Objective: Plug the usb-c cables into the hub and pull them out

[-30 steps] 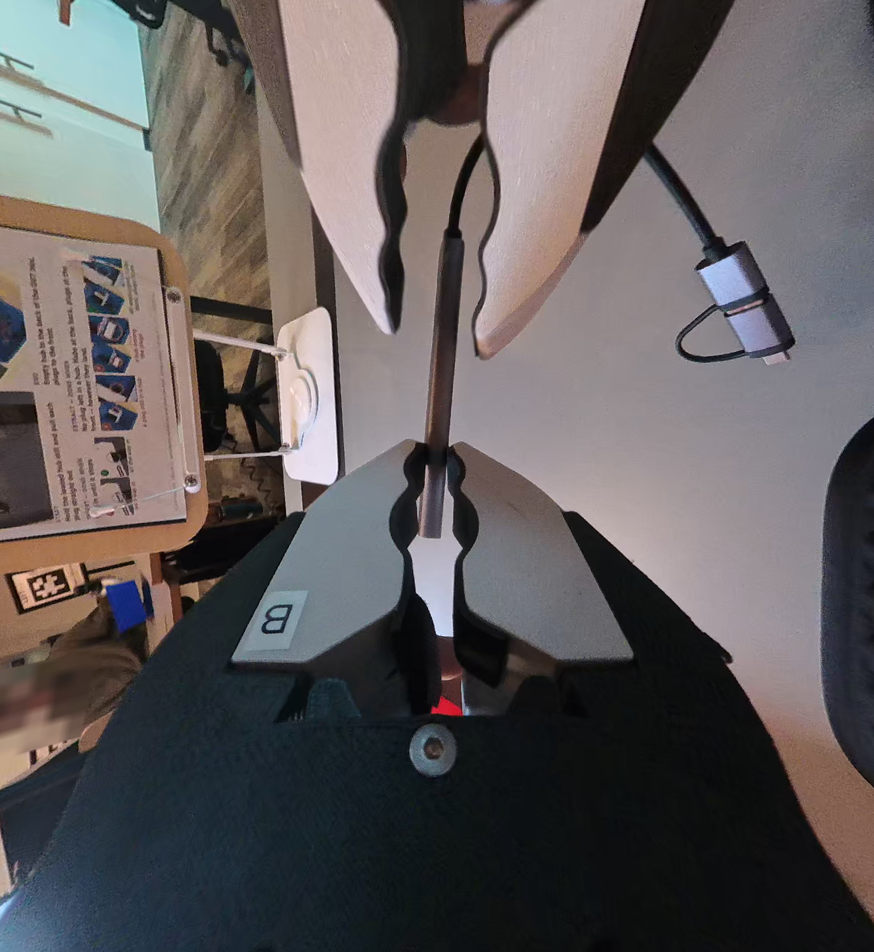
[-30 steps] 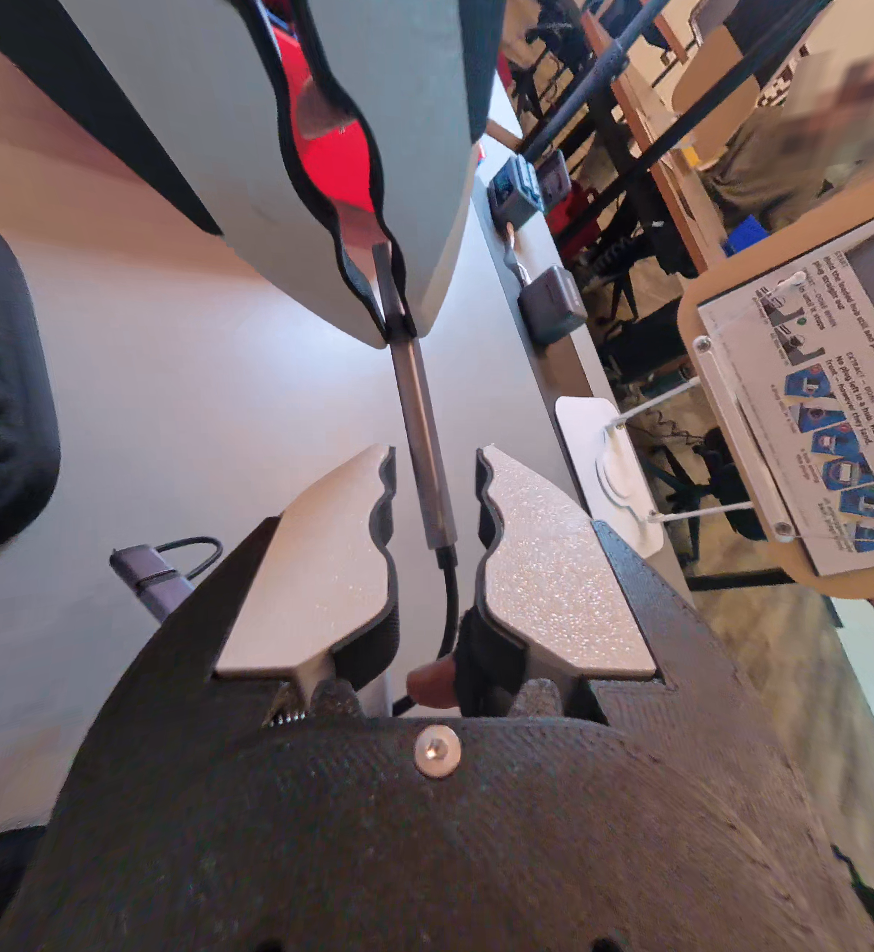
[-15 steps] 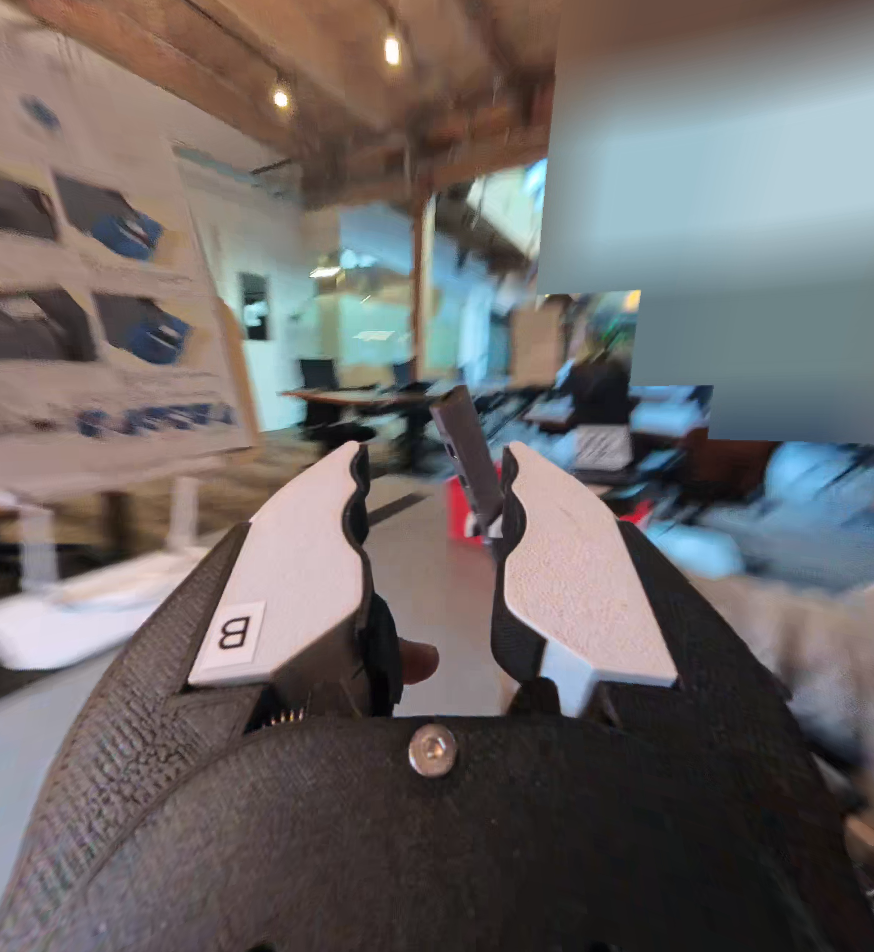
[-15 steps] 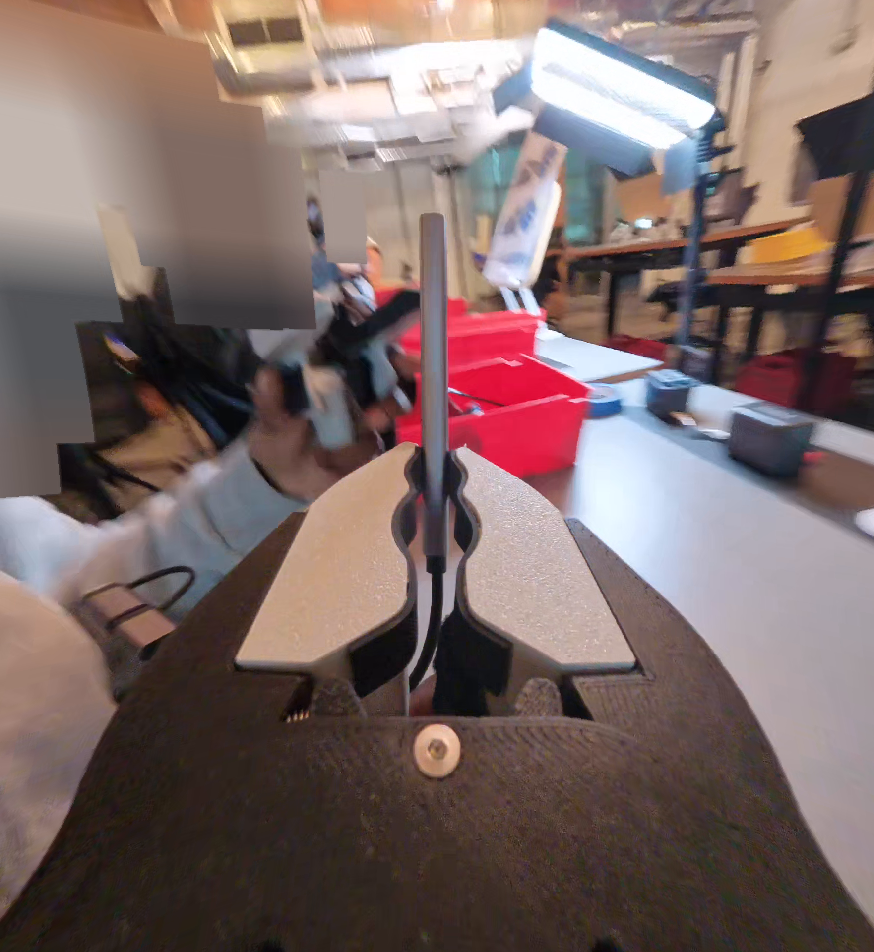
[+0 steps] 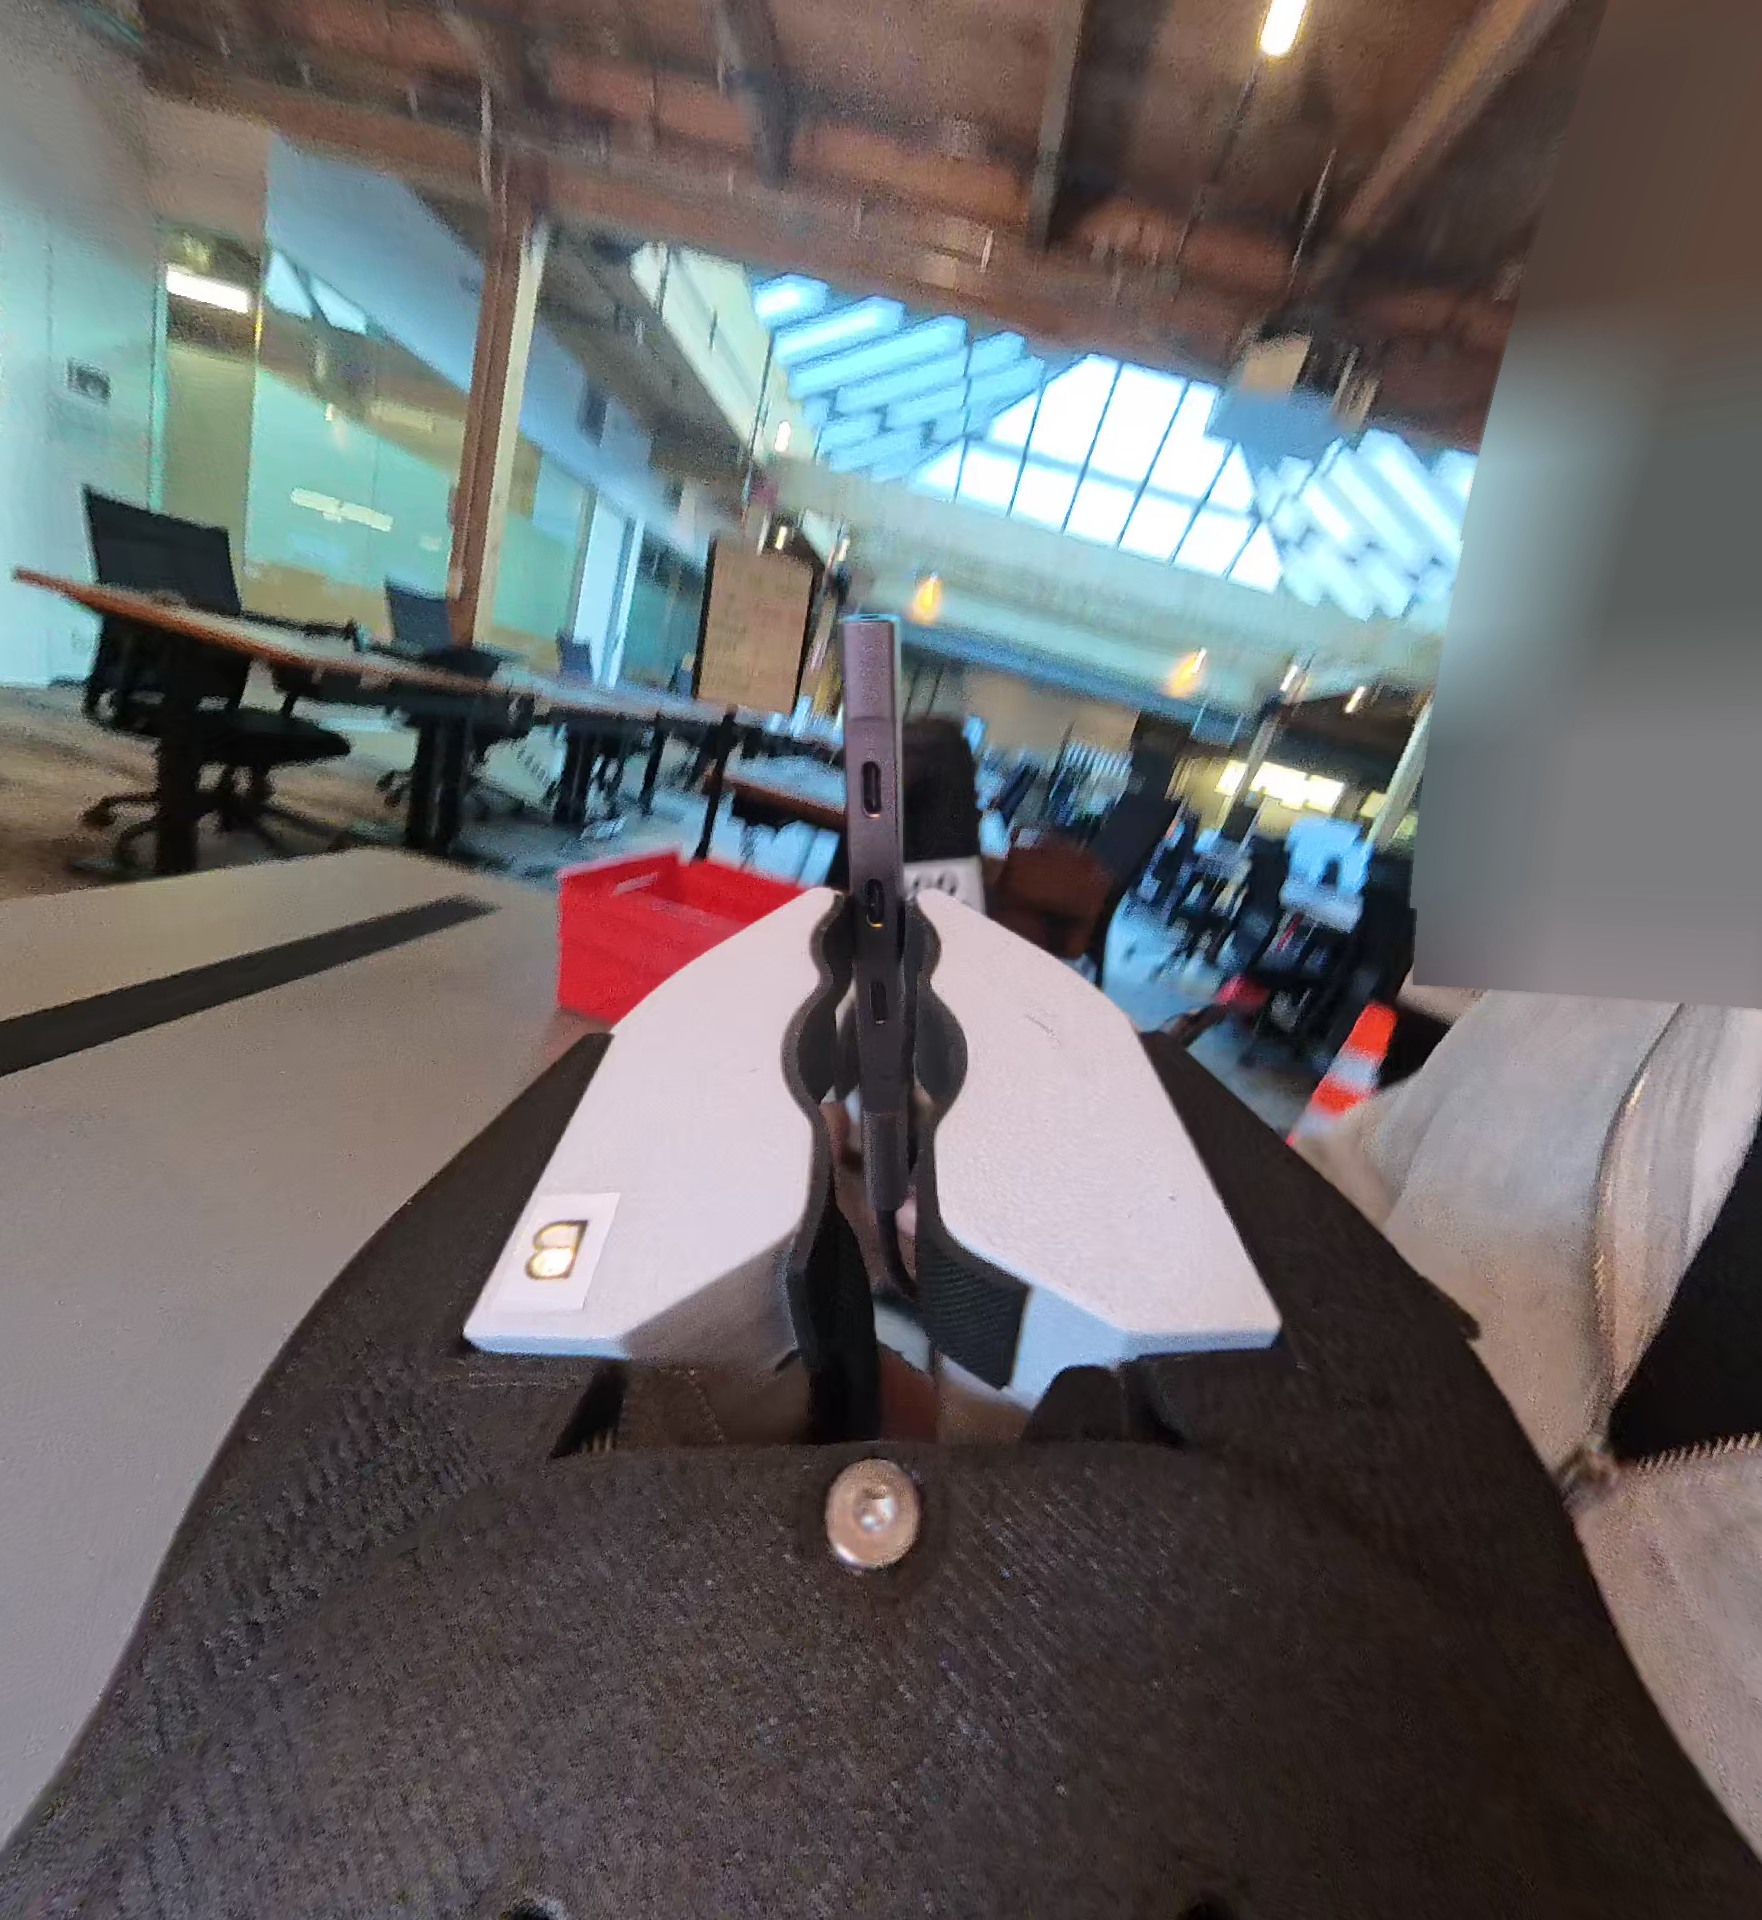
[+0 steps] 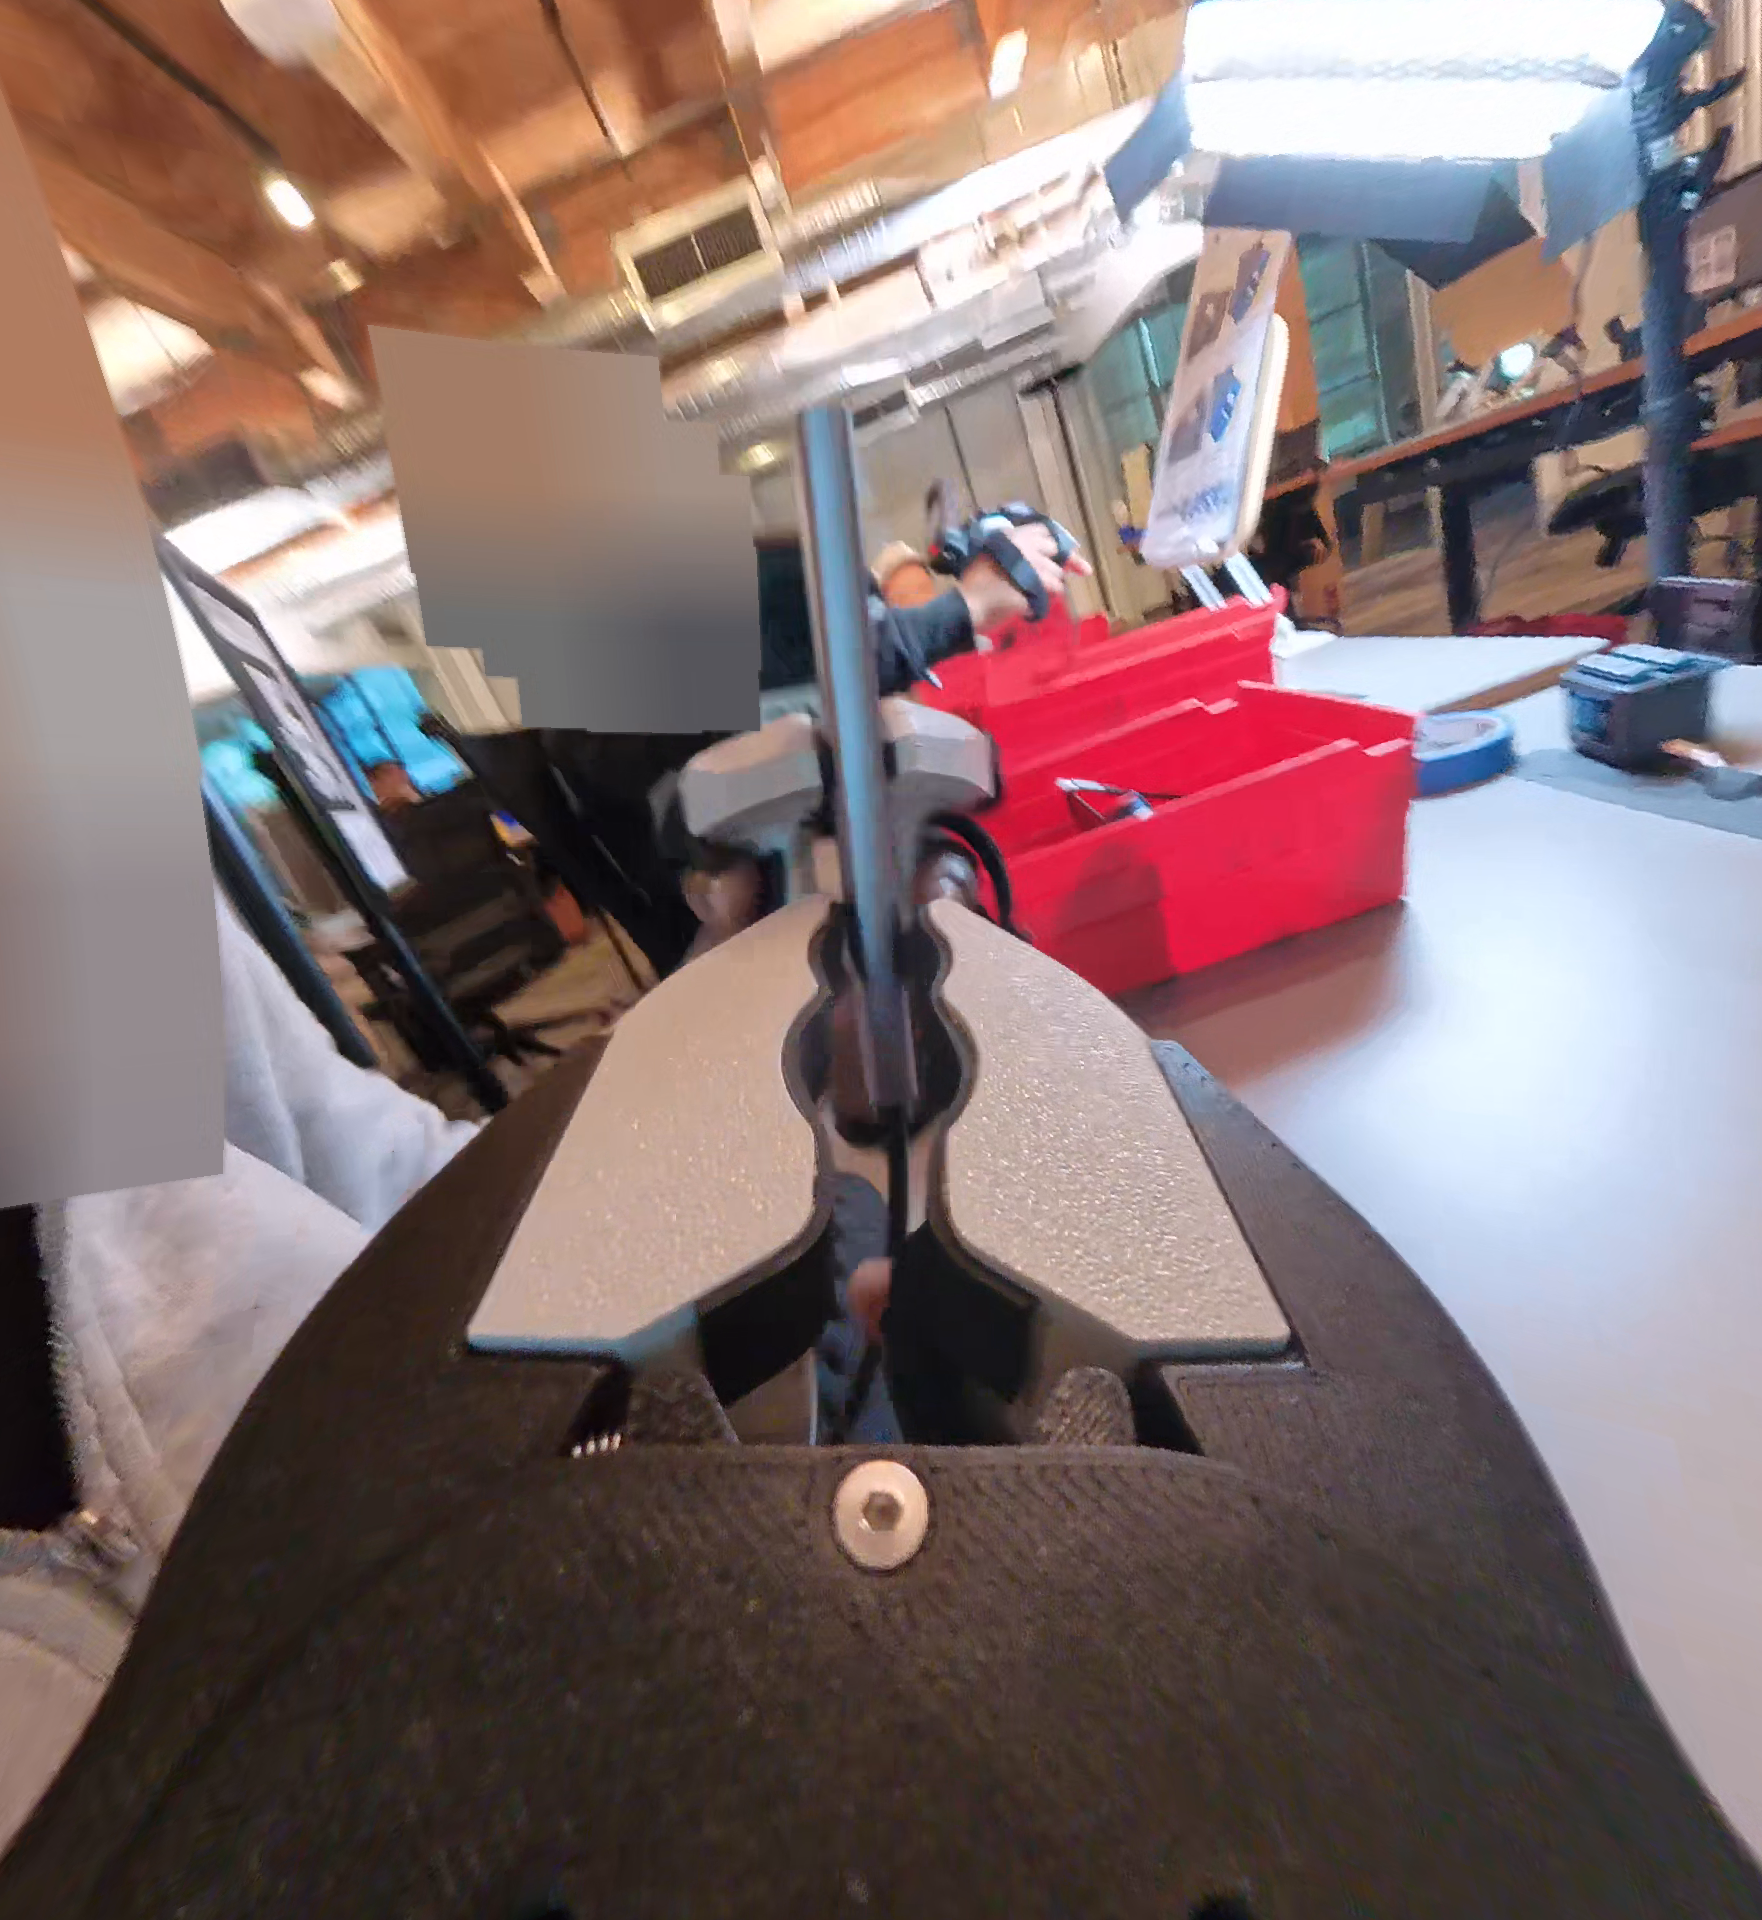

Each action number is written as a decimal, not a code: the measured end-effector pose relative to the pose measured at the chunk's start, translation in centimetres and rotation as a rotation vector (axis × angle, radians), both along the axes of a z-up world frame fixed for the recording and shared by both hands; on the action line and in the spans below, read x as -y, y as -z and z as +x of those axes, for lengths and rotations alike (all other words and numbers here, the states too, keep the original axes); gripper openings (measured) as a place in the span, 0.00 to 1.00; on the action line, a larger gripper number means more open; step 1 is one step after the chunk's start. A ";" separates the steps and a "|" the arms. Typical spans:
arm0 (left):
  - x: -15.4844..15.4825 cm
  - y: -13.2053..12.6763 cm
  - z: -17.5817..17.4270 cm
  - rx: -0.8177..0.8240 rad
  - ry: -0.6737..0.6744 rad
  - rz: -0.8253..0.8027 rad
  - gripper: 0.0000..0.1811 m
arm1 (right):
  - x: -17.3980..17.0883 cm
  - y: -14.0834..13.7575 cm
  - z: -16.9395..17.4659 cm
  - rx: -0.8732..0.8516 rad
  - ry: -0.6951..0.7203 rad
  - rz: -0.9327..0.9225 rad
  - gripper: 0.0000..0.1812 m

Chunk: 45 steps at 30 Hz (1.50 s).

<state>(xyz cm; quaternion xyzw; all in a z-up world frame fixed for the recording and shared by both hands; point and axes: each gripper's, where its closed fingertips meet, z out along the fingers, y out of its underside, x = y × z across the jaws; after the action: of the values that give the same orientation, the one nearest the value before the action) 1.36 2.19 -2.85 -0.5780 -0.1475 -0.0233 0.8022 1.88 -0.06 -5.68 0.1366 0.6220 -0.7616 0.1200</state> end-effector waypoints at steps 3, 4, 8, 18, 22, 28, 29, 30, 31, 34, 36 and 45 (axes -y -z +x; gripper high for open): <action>1.0 0.9 -0.2 -0.132 -0.079 -0.254 0.05 | -1.8 0.7 -1.4 -0.119 0.101 0.113 0.16; 1.5 1.2 -0.6 -0.184 -0.127 -0.367 0.05 | -2.5 0.3 -1.5 -0.163 0.113 0.126 0.17; 3.2 1.5 -2.8 -0.474 -0.341 -0.801 0.05 | -3.6 -2.4 -1.3 -0.411 0.157 0.227 0.19; 1.9 2.5 -3.8 -0.949 -0.435 -1.225 0.05 | -1.7 -2.4 -2.7 -1.045 0.341 0.629 0.18; 0.8 3.1 -3.2 -0.959 -0.408 -1.195 0.06 | -1.9 -1.0 -2.3 -1.203 0.360 0.746 0.06; 2.7 -2.0 -4.3 -0.835 -0.675 -0.831 0.18 | -5.7 -3.7 -4.1 -1.433 0.749 0.819 0.05; 3.6 -3.1 -4.3 -0.775 -0.722 -0.717 0.20 | -6.4 -3.5 -4.4 -1.454 0.791 0.838 0.05; 4.5 -3.7 -4.2 -0.716 -0.750 -0.624 0.23 | -6.8 -2.6 -4.7 -1.480 0.811 0.878 0.05; 5.5 -3.9 -4.2 -0.665 -0.770 -0.566 0.25 | -7.2 -1.1 -4.9 -1.505 0.810 0.935 0.05; 7.7 -2.8 -3.6 -0.587 -0.816 -0.522 0.25 | -8.2 5.2 -4.8 -1.485 0.711 1.087 0.05; 8.3 -0.9 -3.0 -0.506 -0.798 -0.531 0.25 | -8.9 8.7 -4.0 -1.412 0.636 1.139 0.05; 12.1 4.5 -0.2 -0.230 -0.800 -0.550 0.25 | -11.6 14.8 1.2 -1.010 0.436 1.107 0.07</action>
<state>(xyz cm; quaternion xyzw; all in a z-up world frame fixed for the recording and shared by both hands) 1.13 -9.92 -7.37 -0.6650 -0.2689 0.3901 0.5774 3.05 11.49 -20.46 -0.0677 0.8499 -0.3165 -0.4158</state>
